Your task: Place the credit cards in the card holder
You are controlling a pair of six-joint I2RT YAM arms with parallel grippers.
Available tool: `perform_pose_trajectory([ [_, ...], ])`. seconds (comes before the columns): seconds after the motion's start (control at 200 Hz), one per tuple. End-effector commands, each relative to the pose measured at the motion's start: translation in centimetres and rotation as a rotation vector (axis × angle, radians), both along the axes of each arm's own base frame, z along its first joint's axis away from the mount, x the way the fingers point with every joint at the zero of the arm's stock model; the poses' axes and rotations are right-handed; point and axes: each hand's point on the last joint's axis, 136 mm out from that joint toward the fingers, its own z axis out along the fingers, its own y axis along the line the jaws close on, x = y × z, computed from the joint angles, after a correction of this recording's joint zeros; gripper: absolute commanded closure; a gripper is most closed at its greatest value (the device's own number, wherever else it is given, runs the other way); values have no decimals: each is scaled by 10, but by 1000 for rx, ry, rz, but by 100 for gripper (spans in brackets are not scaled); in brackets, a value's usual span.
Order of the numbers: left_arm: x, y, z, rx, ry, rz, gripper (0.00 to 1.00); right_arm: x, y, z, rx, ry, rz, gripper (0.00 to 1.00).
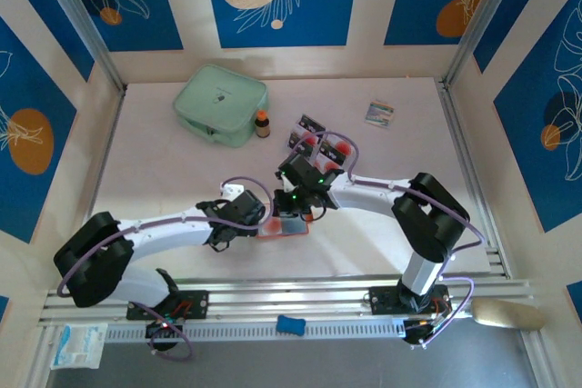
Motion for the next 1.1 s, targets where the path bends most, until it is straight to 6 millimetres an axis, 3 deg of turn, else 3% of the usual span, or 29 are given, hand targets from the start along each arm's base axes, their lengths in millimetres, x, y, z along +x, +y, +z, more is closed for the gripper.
perform_pose_trajectory([
  [0.0,-2,6,-5,28,20,8,0,-4,-18,-17,-92,18,-9,98],
  [0.47,-2,5,-16,43,40,4,0,-5,-19,-39,-153,45,-7,100],
  [1.095,-3,4,-19,41,43,-1,0,-17,10,-36,-121,68,56,100],
])
